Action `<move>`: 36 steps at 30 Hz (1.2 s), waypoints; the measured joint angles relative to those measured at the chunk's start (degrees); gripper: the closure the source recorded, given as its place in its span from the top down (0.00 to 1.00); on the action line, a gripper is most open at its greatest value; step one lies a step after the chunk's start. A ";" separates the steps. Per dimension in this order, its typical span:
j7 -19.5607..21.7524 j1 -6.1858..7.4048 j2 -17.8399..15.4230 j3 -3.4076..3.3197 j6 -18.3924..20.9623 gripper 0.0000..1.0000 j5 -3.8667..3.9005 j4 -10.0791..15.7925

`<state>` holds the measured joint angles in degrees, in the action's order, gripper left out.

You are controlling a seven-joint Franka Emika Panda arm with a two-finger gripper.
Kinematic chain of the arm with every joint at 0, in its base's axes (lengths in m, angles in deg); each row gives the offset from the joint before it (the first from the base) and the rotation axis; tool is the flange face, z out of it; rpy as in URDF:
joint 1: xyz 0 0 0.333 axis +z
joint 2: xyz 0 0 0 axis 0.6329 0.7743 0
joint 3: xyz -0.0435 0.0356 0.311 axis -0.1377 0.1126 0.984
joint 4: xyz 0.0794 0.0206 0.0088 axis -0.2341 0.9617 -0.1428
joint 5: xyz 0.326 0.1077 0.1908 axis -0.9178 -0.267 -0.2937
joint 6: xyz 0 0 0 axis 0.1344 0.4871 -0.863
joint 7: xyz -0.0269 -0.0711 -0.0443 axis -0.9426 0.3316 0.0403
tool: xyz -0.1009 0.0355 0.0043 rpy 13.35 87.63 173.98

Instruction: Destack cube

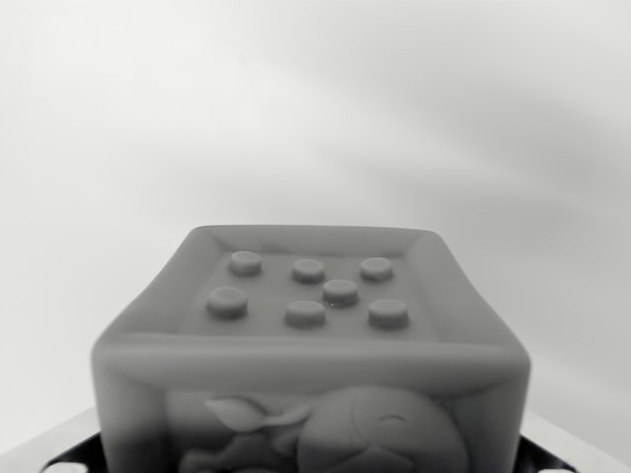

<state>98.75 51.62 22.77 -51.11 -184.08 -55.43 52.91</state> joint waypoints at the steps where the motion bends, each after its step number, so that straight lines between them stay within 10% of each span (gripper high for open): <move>1: -0.05 0.14 -0.01 0.08 -0.02 0.00 0.03 0.04; 36: -1.58 4.86 0.05 2.39 -0.45 0.00 0.94 0.36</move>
<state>97.16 56.48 22.82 -48.72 -184.53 -54.49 53.27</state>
